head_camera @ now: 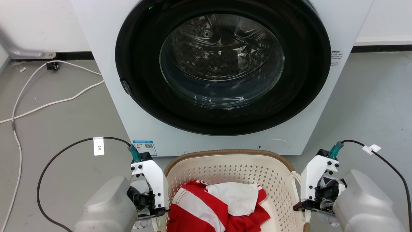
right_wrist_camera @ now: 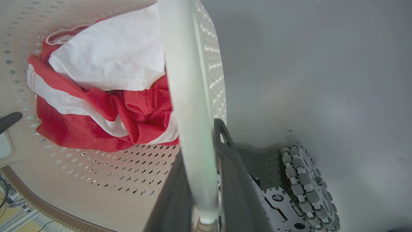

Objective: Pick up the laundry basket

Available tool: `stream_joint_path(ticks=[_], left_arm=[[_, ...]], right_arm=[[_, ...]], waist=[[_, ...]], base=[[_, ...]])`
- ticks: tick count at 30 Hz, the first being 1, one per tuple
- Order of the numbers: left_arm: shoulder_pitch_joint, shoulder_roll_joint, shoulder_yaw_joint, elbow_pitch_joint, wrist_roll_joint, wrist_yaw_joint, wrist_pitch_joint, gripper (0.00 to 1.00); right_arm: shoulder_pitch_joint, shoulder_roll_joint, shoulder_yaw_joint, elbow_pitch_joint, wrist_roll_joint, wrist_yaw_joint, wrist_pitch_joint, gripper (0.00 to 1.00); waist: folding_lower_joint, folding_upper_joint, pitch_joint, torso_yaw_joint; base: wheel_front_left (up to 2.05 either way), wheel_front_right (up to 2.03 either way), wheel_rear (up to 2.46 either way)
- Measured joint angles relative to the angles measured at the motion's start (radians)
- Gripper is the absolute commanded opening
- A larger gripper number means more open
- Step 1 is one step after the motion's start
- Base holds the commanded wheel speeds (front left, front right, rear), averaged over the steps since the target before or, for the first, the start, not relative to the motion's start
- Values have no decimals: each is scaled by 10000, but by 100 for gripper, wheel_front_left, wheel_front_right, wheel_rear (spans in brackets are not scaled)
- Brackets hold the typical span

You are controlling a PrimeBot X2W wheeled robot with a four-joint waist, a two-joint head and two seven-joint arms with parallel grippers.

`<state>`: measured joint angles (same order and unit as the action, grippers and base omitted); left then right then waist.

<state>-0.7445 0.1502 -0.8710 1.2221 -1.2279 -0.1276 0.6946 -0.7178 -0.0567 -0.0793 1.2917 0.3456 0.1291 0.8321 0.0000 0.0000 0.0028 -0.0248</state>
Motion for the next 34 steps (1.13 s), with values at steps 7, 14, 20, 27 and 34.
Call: stream_joint_path(ticks=[7, 14, 20, 27, 34], left_arm=[[5, 15, -12, 15, -73, 0, -33, 0], [9, 17, -48, 29, -104, 0, -73, 0], [30, 25, -86, 36, -153, 0, -109, 0], [31, 35, -142, 36, -174, 0, -130, 0], [31, 42, -174, 42, -238, 0, -171, 0]], right_arm=[[1, -4, 117, 0, 178, 0, -12, 0], [7, -6, 167, 0, 247, 0, -40, 0], [20, -6, 196, 0, 299, 0, -44, 0], [23, -8, 328, 0, 437, 0, -127, 0], [47, -10, 370, 0, 483, 0, -127, 0]], waist=[[0, 0, 7, 1], [0, 0, 3, 14], [0, 0, 1, 15], [0, 0, 0, 15], [0, 0, -14, 26]], base=[[0, 0, 0], [0, 0, 0], [0, 0, 0], [0, 0, 0], [0, 0, 0]])
